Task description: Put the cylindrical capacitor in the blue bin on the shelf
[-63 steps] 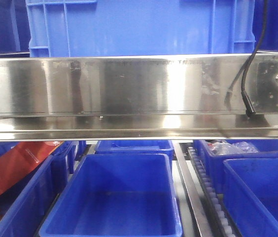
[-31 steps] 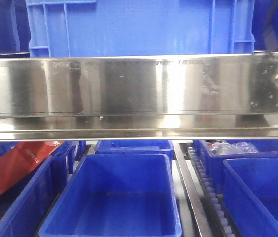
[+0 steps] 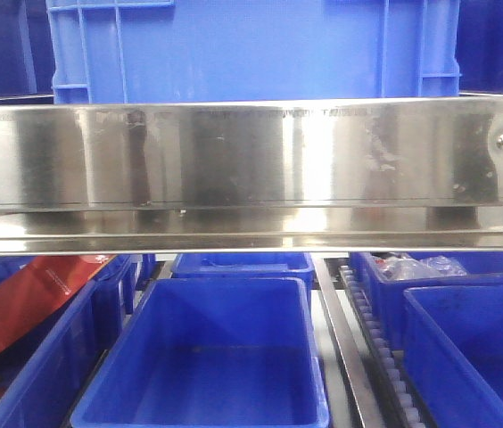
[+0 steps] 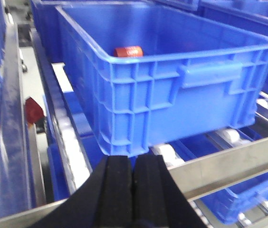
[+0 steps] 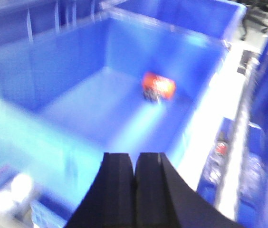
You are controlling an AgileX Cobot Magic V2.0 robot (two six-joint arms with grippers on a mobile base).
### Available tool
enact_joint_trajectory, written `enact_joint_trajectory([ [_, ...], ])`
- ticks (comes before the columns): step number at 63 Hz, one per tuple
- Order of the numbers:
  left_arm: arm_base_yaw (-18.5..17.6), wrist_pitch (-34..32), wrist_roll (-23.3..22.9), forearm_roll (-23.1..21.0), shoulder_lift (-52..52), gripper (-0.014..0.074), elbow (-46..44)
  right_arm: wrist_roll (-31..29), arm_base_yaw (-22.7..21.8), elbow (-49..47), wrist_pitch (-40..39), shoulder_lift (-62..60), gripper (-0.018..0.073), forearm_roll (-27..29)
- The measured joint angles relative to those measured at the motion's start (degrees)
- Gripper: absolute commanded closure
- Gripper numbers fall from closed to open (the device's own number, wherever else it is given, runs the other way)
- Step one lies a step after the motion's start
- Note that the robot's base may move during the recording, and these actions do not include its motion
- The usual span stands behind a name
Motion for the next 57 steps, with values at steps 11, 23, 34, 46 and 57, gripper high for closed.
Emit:
enact_joint_trajectory([
  [11,0.0,-1.1,0.0,1.0,0.0,0.0708,0.0,0.0,0.0,17.0,-7.5,-12.5,0.0713,-0.8],
  [23,0.0,-1.3,0.0,1.3,0.0,0.0708,0.0,0.1,0.0,31.0,-11.3,-23.9,0.0713,-1.0],
  [34,0.0,-1.3,0.0,1.3,0.0,0.0708,0.0,0.1,0.0,43.1,-15.0,-33.6,0.0713,-1.1],
  [46,0.0,-1.3,0.0,1.3,0.0,0.0708,0.0,0.2,0.0,51.2,-20.4,-42.6,0.0713,-1.1],
  [57,0.0,-1.3,0.0,1.3,0.0,0.0708,0.0,0.2,0.0,52.0,-21.4,-45.7,0.0713,-1.1],
])
